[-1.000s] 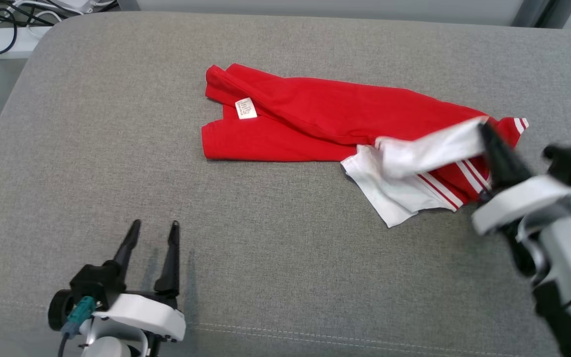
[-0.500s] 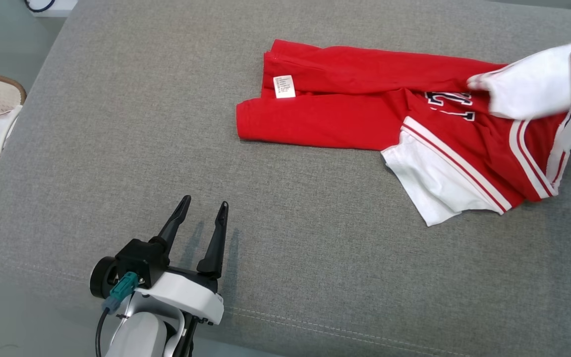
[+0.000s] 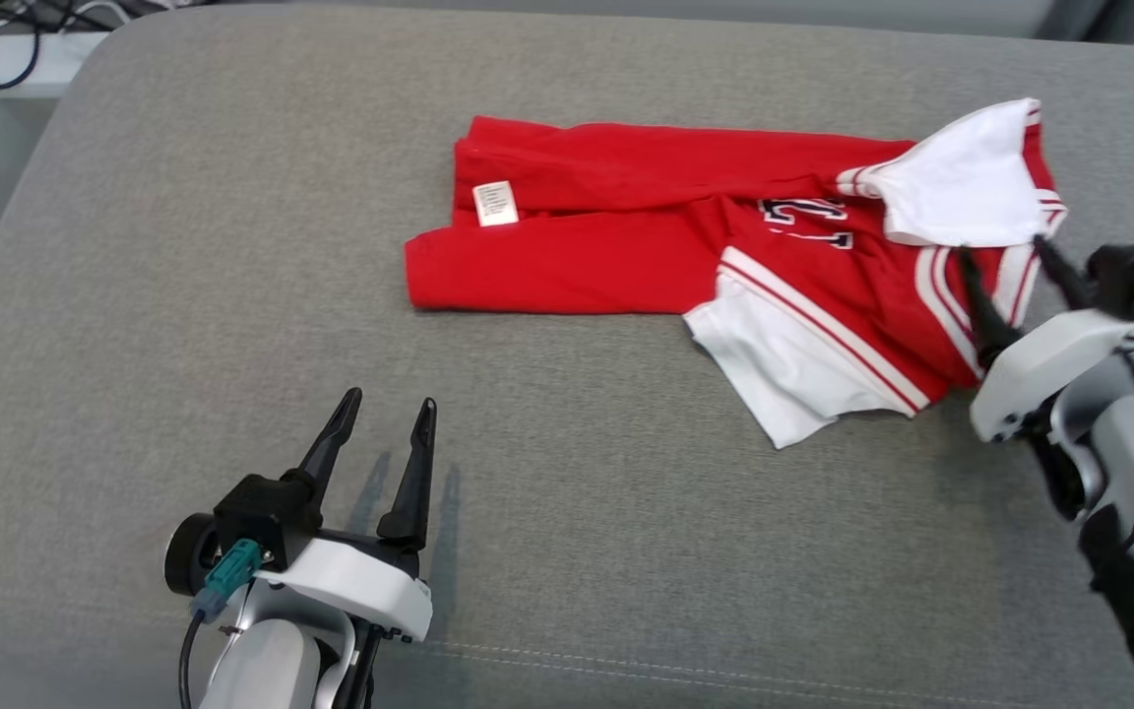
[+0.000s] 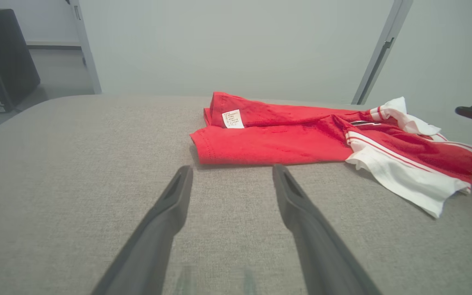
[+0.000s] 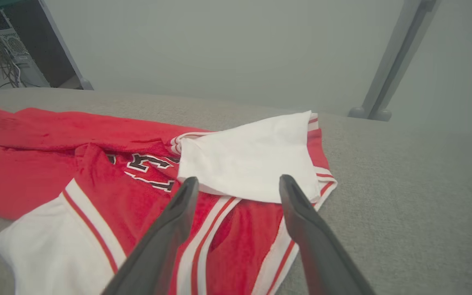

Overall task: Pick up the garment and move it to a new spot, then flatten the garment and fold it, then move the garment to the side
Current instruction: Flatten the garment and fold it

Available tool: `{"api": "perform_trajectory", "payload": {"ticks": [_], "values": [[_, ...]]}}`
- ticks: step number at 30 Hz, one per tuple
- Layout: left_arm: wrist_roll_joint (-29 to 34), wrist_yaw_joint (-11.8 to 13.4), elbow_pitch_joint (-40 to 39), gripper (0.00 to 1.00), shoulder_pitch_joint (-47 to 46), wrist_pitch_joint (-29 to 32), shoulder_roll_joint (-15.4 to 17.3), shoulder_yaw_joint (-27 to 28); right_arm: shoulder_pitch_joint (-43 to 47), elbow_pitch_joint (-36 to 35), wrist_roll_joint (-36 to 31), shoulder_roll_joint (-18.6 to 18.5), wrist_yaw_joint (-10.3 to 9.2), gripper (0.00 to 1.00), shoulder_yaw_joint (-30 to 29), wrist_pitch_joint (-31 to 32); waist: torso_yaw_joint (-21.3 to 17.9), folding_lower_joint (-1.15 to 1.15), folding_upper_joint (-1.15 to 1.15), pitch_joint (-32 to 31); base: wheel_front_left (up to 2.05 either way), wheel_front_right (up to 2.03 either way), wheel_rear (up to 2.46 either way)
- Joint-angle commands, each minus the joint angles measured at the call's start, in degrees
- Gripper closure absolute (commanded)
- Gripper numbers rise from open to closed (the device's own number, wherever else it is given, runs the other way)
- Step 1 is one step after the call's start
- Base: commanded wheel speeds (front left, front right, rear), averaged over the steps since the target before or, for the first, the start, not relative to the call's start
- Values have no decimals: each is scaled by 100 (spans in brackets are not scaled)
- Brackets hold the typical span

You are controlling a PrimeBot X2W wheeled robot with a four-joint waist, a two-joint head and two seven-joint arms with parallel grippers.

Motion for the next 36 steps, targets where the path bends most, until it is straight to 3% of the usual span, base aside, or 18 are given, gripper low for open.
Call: {"api": "perform_trajectory", "payload": {"ticks": [1,7,14,25,36], "values": [[42,-4,-86,0,-192,-28,59,180,190,-276,107,18,23,0,180,-105,-174,0,0,-97,0,0,0],[10,-12,-42,0,-206,-28,59,162,809,-1131,416,120,23,0,921,-129,-431,0,0,-128,0,0,0],[11,-5,60,0,-249,-28,59,182,1134,-1576,523,136,23,0,1439,-132,-466,0,0,-125,0,0,0],[-49,-10,65,0,-307,-28,59,168,1157,-1536,150,346,23,0,2325,-133,-466,0,0,18,0,0,0],[-150,51,72,0,-209,-28,59,109,1180,-1459,-70,329,23,0,2769,-133,-386,0,0,53,0,0,0]]}}
